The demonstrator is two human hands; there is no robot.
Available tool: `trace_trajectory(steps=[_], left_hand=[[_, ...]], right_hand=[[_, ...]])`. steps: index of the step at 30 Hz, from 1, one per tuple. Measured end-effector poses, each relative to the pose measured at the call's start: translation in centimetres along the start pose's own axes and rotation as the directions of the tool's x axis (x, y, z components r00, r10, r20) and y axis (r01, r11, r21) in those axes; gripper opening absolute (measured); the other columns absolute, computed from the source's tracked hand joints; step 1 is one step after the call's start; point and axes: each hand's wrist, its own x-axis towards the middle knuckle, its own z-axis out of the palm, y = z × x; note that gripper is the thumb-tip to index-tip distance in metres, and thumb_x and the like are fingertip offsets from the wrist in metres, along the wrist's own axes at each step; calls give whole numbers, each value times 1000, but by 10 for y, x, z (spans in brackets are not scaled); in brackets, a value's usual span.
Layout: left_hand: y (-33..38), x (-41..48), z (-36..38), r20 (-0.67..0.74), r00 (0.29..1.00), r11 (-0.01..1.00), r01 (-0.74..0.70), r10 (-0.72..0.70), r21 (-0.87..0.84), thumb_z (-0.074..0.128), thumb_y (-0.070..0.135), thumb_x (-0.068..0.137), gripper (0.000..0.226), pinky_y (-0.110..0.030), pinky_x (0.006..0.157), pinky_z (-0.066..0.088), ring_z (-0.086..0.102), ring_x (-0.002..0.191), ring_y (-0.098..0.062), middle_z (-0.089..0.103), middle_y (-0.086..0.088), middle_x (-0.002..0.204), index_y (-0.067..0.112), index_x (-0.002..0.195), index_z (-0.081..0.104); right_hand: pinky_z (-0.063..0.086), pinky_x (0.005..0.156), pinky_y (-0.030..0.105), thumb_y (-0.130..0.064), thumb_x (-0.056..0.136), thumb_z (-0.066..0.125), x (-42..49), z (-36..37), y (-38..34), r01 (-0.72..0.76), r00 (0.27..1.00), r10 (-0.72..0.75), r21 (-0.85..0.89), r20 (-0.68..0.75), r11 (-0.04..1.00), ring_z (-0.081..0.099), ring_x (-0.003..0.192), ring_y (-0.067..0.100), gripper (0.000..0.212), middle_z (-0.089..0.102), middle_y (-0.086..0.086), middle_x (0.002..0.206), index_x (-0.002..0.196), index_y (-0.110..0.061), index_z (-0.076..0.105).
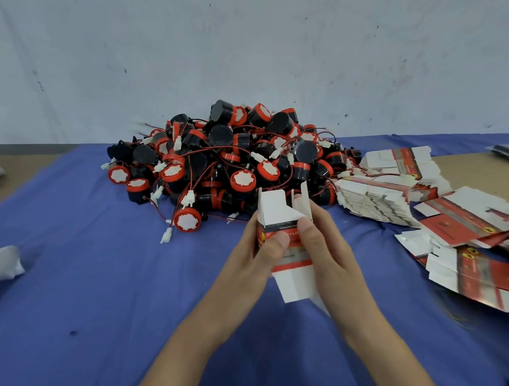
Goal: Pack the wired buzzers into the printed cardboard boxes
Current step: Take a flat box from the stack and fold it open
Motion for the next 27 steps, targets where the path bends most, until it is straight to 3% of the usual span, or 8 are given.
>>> trace_trajectory(steps=[3,6,11,15,19,23,27], left_hand=[[-2,-2,3,35,999,1000,10,-11,18,47,54,95,53,-16,102,44,57,126,-3,61,16,135,36,145,45],[-3,-4,3,18,1000,1000,-4,4,27,46,55,97,55,-5,93,42,54,125,4,59,22,136,39,148,38],[-2,-3,-2,38,999,998,-31,29,60,47,57,95,57,-8,97,42,54,128,0,58,18,140,40,149,36],[-7,-5,1,48,999,996,-23,19,88,45,59,94,60,-4,91,42,56,123,6,59,26,135,39,150,37],[-8,-5,-3,34,999,995,-30,26,95,46,58,94,60,-4,92,42,55,124,6,58,27,135,40,150,35],[-9,-6,-4,45,999,995,-25,21,98,46,59,95,60,-4,91,43,56,123,6,58,27,135,39,150,35],[-8,-5,-5,39,999,995,-33,29,98,45,59,96,56,-4,90,44,57,121,6,59,28,132,40,148,38]], right_hand=[[54,75,14,-44,94,52,0,2,3,-18,1000,19,14,-4,1000,69,104,2,42,71,-18,117,136,-38,54],[53,80,17,-44,100,54,2,1,4,-59,998,57,39,33,998,67,111,6,34,69,-15,123,134,-43,55],[56,74,19,-51,95,54,1,-3,4,-57,997,57,7,49,998,71,101,9,31,72,-13,113,126,-49,56],[57,77,23,-58,95,49,-1,-4,10,-63,996,67,-61,63,996,70,104,10,43,69,-15,116,136,-47,46],[60,83,30,-59,95,50,-1,-5,10,-40,996,45,-58,78,997,70,107,16,41,68,-10,120,134,-45,48],[59,81,26,-60,96,48,0,-4,11,-24,996,30,-82,80,996,69,109,12,41,66,-14,122,135,-52,46],[61,85,36,-64,96,44,0,-3,14,-22,995,33,-119,96,993,68,111,11,41,65,-18,123,135,-55,47]])
